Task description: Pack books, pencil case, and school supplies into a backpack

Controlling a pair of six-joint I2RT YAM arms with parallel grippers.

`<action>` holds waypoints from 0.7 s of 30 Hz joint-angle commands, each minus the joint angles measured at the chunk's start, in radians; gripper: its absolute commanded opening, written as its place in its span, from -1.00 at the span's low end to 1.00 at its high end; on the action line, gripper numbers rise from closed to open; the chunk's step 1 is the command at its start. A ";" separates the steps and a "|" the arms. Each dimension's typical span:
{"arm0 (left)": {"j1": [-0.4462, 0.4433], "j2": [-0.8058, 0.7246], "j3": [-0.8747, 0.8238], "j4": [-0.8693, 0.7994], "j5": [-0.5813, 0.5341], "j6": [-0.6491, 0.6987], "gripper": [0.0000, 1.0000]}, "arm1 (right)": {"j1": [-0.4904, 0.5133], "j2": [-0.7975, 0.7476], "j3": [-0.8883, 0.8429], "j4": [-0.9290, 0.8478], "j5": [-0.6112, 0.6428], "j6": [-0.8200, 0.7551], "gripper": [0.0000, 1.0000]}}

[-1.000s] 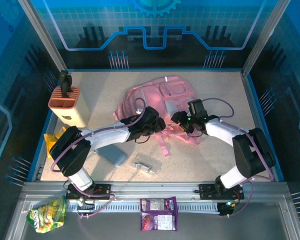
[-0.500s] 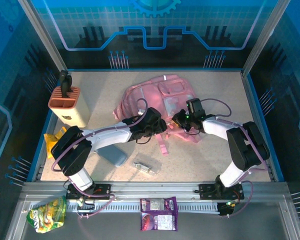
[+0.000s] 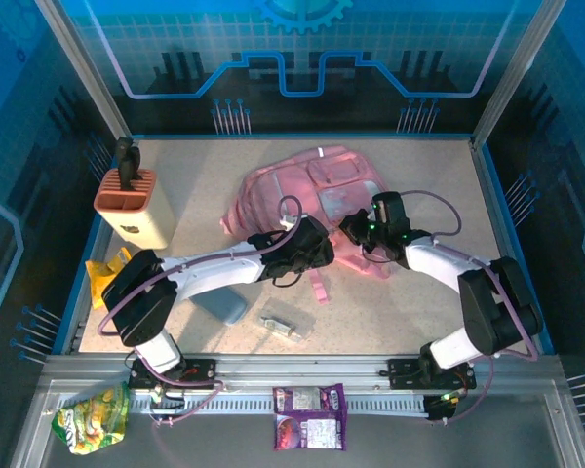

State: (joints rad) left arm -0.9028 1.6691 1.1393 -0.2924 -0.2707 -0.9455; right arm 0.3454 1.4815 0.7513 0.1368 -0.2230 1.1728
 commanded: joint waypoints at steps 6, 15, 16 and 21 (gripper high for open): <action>-0.034 0.039 0.129 -0.142 -0.114 0.050 0.40 | -0.007 -0.109 -0.003 0.051 -0.025 0.013 -1.00; -0.035 0.150 0.268 -0.229 -0.173 0.097 0.21 | -0.003 -0.124 -0.016 0.092 -0.037 0.059 -1.00; -0.035 0.161 0.287 -0.242 -0.190 0.102 0.21 | -0.002 -0.123 -0.017 0.097 -0.042 0.065 -1.00; -0.033 0.226 0.373 -0.305 -0.252 0.124 0.22 | 0.005 -0.128 -0.023 0.122 -0.037 0.079 -1.00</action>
State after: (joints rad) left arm -0.9325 1.8629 1.4502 -0.5274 -0.4526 -0.8570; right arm 0.3458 1.4033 0.7300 0.1516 -0.2291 1.2392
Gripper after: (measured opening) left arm 0.611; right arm 0.063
